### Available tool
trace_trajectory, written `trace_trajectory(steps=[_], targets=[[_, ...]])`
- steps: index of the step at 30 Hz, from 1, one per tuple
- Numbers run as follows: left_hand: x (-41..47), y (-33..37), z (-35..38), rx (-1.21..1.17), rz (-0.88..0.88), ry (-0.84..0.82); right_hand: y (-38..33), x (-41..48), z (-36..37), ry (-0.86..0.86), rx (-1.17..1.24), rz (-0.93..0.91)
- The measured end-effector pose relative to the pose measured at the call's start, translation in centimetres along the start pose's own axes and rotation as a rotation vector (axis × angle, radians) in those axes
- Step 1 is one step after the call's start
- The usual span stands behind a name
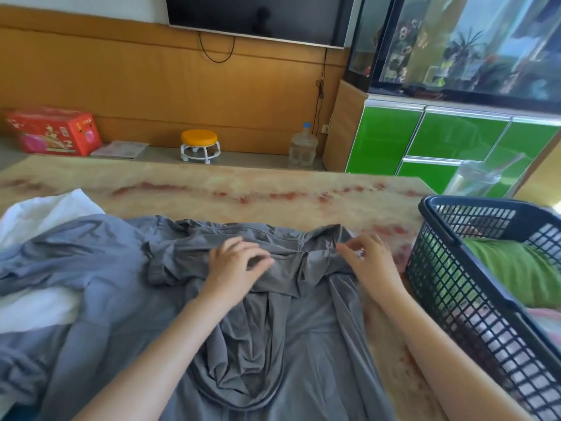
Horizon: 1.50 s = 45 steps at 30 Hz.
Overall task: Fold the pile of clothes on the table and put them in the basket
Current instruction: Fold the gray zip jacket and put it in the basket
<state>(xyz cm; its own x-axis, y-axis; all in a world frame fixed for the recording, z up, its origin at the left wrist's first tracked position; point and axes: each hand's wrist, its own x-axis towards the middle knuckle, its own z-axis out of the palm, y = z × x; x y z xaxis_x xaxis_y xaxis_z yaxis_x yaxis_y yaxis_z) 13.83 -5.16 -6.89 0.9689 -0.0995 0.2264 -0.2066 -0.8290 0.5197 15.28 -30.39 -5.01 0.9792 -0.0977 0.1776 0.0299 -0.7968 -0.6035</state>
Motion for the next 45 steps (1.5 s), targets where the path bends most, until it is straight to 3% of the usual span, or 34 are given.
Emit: trace_trajectory(steps=[4, 7, 11, 14, 18, 21, 23, 27, 29, 31, 34, 37, 42, 45], targets=[[0.2, 4.3, 2.5, 0.069, 0.129, -0.162, 1.4, -5.8, 0.1, 0.044, -0.206, 0.031], [0.7, 5.6, 4.3, 0.156, 0.165, -0.186, 1.3, -6.6, 1.5, -0.027, -0.365, 0.0], [1.8, 5.5, 5.3, 0.136, 0.155, -0.135, 1.2, -6.5, 1.7, 0.058, -0.386, -0.107], [3.0, 6.0, 4.4, -0.012, 0.038, -0.022, 2.2, -7.4, 0.0, 0.084, -0.452, -0.151], [6.3, 6.7, 3.4, -0.289, -0.302, -0.021, 3.0, -8.8, -1.7, 0.078, -0.515, -0.079], [7.5, 6.3, 3.8, -0.075, -0.356, -0.19, 2.5, -9.2, -1.9, 0.078, -0.544, -0.112], [7.5, 6.7, 4.2, 0.057, -0.288, -0.263, 2.2, -9.0, -1.9, 0.022, -0.509, -0.069], [5.9, 8.5, 4.5, 0.049, 0.061, -0.12, 2.5, -7.5, -1.2, 0.011, -0.338, -0.063], [4.5, 9.4, 4.9, 0.038, 0.247, -0.199, 2.7, -6.7, -0.5, -0.058, -0.307, -0.042], [3.3, 9.4, 5.5, 0.12, 0.286, -0.297, 2.9, -6.0, -0.1, -0.074, -0.261, -0.01], [2.7, 8.3, 5.9, 0.19, 0.23, -0.295, 3.0, -5.6, 0.3, -0.076, -0.296, -0.045], [3.1, 8.1, 5.5, -0.022, 0.121, -0.233, 3.3, -5.9, 0.4, 0.059, -0.37, -0.174], [7.3, 8.6, 4.7, -0.274, -0.225, -0.037, 4.3, -7.1, -0.3, 0.204, -0.51, -0.16], [10.0, 7.8, 4.9, -0.095, -0.337, -0.087, 4.6, -8.0, -0.3, 0.18, -0.569, -0.123]])
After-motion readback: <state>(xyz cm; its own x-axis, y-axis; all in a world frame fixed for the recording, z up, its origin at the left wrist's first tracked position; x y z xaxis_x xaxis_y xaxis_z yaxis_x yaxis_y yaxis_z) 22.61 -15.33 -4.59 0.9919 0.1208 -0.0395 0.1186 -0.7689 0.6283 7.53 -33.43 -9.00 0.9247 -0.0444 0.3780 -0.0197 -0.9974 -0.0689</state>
